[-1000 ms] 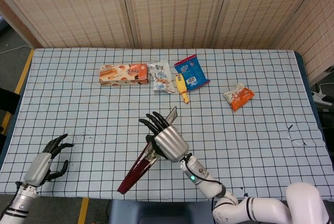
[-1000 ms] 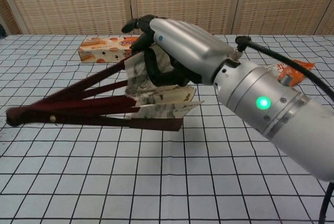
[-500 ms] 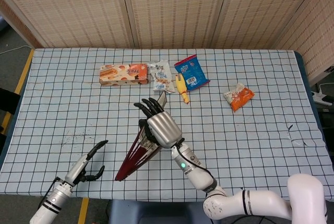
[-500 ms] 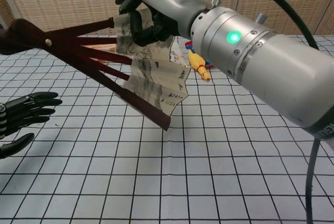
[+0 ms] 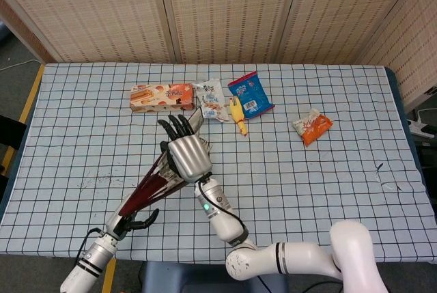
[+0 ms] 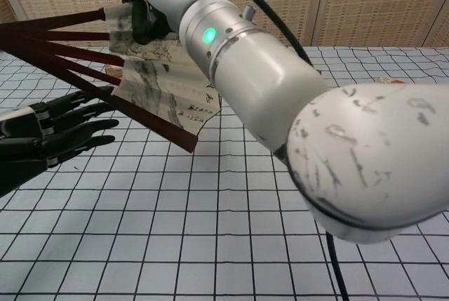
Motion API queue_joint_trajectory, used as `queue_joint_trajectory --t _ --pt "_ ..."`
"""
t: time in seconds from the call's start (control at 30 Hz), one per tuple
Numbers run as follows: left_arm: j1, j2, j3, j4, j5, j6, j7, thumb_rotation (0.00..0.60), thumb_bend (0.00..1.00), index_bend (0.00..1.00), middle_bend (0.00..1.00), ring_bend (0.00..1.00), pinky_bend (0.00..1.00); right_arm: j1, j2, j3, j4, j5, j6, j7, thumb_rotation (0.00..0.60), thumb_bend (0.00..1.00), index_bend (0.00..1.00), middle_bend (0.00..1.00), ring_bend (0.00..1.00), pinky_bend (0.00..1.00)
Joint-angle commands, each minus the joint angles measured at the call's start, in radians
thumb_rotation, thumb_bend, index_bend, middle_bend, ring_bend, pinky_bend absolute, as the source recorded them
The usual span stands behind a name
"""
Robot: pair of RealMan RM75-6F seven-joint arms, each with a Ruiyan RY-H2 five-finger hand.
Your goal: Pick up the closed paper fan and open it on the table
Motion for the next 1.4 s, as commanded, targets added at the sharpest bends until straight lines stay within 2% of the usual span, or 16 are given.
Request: queue_joint_trajectory --t 0.03,0.23,0.43,0.5,0.6,0.63,0.7,0.77,0.87,1.1,1.3,1.4 --pt "-0.022 -0.025 -0.046 -0.025 -0.069 -0.023 0.078 0.600 0.45 0.00 0.00 0.00 0.02 0.041 -0.058 0.012 0.063 0.014 0.031 -0.006 0.600 0.79 0.70 0.10 0.00 0.00" --pt "-0.035 -0.090 -0.098 -0.015 -0.182 -0.031 0.191 0.600 0.45 0.00 0.00 0.00 0.02 0.103 -0.141 0.031 0.136 0.013 0.061 -0.006 0.600 0.79 0.70 0.10 0.00 0.00" --pt "-0.025 -0.112 -0.097 -0.008 -0.208 -0.029 0.242 0.600 0.45 0.00 0.00 0.00 0.02 0.132 -0.172 0.050 0.171 0.012 0.078 -0.005 0.600 0.79 0.70 0.10 0.00 0.00" --pt "-0.018 -0.122 -0.102 -0.003 -0.213 -0.013 0.259 0.600 0.46 0.10 0.00 0.00 0.03 0.132 -0.173 0.045 0.170 0.008 0.082 -0.005 0.600 0.79 0.70 0.10 0.00 0.00" --pt "0.003 -0.153 -0.138 -0.005 -0.268 0.035 0.288 0.600 0.54 0.44 0.00 0.00 0.05 0.126 -0.165 0.040 0.155 0.002 0.088 0.000 0.600 0.79 0.70 0.10 0.00 0.00" --pt "0.010 -0.168 -0.152 -0.003 -0.289 0.054 0.302 0.600 0.57 0.52 0.01 0.00 0.06 0.122 -0.160 0.040 0.145 0.000 0.091 0.002 0.600 0.79 0.70 0.10 0.00 0.00" --pt "0.021 -0.194 -0.174 0.006 -0.318 0.086 0.323 0.600 0.65 0.68 0.09 0.00 0.08 0.115 -0.149 0.037 0.129 -0.004 0.096 0.000 0.600 0.79 0.70 0.10 0.00 0.00" --pt "0.026 -0.215 -0.190 0.018 -0.338 0.106 0.348 0.600 0.70 0.76 0.17 0.02 0.09 0.105 -0.132 0.029 0.106 -0.010 0.102 -0.004 0.600 0.79 0.70 0.10 0.00 0.00" --pt "0.031 -0.233 -0.197 0.037 -0.343 0.118 0.379 0.600 0.71 0.80 0.22 0.05 0.10 0.085 -0.100 0.015 0.065 -0.021 0.109 -0.009 0.600 0.79 0.70 0.10 0.00 0.00" --pt "0.041 -0.239 -0.206 0.119 -0.314 0.133 0.407 0.600 0.71 0.80 0.26 0.08 0.11 0.011 0.018 -0.035 -0.089 -0.053 0.133 -0.026 0.600 0.79 0.70 0.10 0.00 0.00" --pt "0.049 -0.234 -0.228 0.245 -0.277 0.169 0.422 0.600 0.69 0.78 0.29 0.09 0.11 -0.089 0.168 -0.134 -0.253 -0.120 0.159 -0.025 0.600 0.79 0.69 0.10 0.00 0.00" --pt "0.044 -0.244 -0.227 0.350 -0.246 0.190 0.458 0.600 0.67 0.74 0.28 0.09 0.10 -0.145 0.238 -0.206 -0.300 -0.183 0.180 -0.002 0.600 0.79 0.69 0.10 0.00 0.00"
